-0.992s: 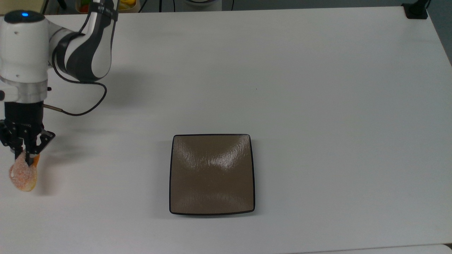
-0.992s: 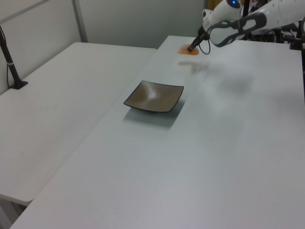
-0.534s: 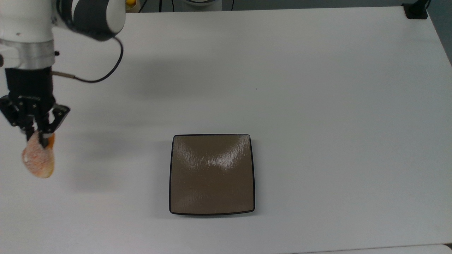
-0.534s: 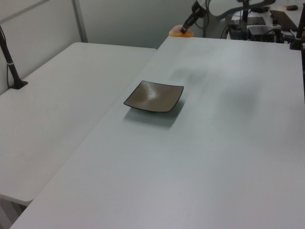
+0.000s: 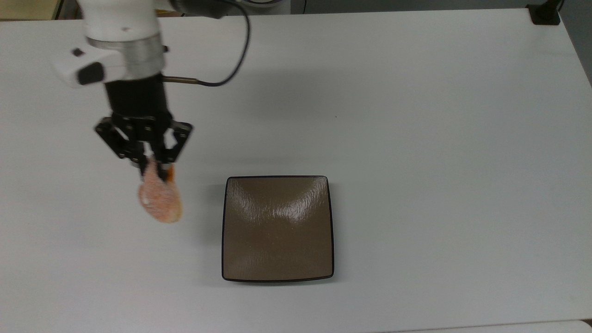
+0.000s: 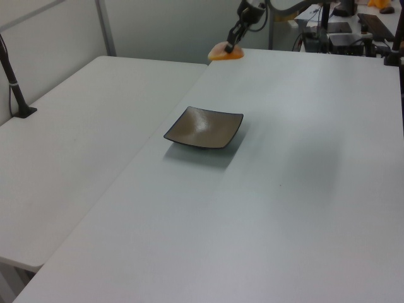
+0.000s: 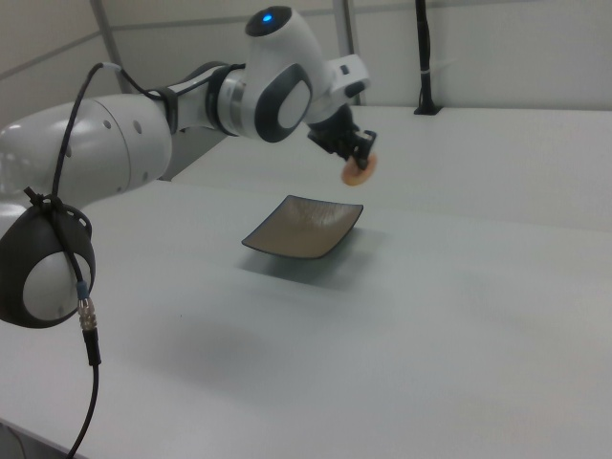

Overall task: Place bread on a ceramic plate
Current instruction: 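Lift the bread roll and carry it over the brown plate, then lower the bread roll onto the plate and open the gripper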

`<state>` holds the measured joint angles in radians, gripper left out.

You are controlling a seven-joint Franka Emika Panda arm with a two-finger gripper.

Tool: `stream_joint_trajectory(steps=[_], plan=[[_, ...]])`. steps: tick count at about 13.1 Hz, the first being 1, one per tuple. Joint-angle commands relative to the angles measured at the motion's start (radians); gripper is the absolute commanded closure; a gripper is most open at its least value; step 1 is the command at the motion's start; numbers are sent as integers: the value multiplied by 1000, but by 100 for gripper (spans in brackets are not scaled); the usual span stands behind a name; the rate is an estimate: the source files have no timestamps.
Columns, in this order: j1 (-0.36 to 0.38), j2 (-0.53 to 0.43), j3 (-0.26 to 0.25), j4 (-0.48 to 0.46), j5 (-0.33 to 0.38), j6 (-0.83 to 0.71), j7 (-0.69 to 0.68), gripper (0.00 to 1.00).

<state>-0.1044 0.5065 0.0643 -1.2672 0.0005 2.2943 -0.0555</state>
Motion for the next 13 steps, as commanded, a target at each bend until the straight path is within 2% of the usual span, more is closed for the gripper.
stream_joint_trajectory(steps=[1,5,8,13], plan=[[63,-6,-14,-40,1,10,39,75],[127,20,-15,-44,-2,60,88,75],[184,70,-26,-43,-31,120,182,75],[227,156,-24,-50,-192,206,330,72]])
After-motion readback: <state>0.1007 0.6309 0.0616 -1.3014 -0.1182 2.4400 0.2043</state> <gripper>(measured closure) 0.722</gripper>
